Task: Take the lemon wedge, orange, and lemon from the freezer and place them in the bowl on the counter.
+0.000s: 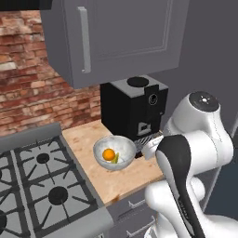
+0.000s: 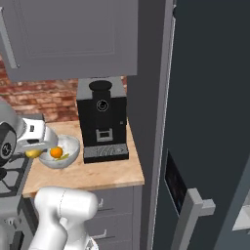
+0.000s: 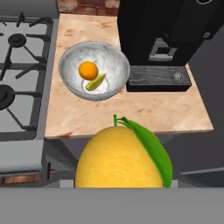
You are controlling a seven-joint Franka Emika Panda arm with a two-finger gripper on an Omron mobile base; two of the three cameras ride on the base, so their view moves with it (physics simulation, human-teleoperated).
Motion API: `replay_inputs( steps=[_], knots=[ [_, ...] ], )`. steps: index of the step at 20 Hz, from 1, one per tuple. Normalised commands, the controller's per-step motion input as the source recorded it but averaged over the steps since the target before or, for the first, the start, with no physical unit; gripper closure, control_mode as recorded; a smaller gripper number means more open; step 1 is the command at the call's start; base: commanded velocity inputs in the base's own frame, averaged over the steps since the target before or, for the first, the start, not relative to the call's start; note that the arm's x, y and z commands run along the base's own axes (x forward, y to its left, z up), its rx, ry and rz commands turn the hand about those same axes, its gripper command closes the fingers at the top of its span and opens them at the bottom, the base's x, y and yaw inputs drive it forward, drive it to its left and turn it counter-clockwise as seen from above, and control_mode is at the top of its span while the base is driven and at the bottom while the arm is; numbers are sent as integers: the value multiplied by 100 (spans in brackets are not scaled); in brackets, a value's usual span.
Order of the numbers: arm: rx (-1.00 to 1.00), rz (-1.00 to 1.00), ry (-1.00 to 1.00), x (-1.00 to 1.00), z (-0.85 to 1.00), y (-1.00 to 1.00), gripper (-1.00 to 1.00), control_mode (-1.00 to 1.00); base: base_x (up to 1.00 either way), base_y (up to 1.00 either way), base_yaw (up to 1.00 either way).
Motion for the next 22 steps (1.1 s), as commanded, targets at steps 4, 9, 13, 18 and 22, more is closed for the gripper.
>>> replay_inputs(
  steps=[4, 9, 13, 18, 22],
  knots=[
    [0, 5, 0, 100, -22, 50, 100, -100, 0, 0, 0],
    [0, 3, 1, 96, -54, 42, 100, -100, 0, 0, 0],
    [0, 1, 5, 81, -73, 9, 100, -100, 0, 0, 0],
    [0, 0, 2, 77, -56, 0, 100, -100, 0, 0, 0],
    [0, 0, 0, 85, -34, 17, 100, -100, 0, 0, 0]
  ],
)
